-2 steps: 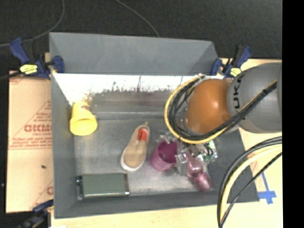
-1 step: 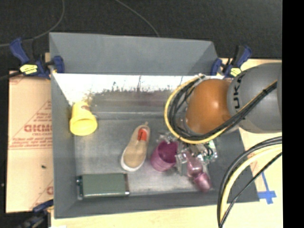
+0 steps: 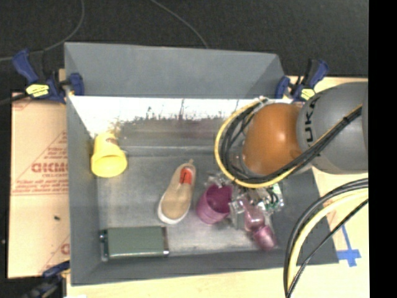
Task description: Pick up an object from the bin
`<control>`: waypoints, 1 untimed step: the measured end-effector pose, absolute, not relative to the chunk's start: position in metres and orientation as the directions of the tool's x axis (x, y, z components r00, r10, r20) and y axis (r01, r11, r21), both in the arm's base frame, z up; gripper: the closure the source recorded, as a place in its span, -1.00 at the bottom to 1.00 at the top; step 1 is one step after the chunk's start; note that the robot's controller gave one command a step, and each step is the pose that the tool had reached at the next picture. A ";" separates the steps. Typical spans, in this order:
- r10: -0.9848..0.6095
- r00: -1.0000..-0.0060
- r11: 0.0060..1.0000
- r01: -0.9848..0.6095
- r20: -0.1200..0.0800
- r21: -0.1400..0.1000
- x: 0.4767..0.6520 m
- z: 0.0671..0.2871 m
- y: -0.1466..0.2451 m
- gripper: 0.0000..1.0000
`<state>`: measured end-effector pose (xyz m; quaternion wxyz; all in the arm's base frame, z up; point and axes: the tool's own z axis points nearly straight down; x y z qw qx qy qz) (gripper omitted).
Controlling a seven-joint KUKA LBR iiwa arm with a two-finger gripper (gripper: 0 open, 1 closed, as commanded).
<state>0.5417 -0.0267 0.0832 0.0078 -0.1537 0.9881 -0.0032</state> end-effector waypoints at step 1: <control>-0.304 -0.953 0.953 -0.304 -0.014 -0.009 0.542 0.083 -0.027 1.00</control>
Offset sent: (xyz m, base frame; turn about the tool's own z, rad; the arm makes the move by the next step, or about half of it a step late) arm 0.0000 0.0000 0.0000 0.0000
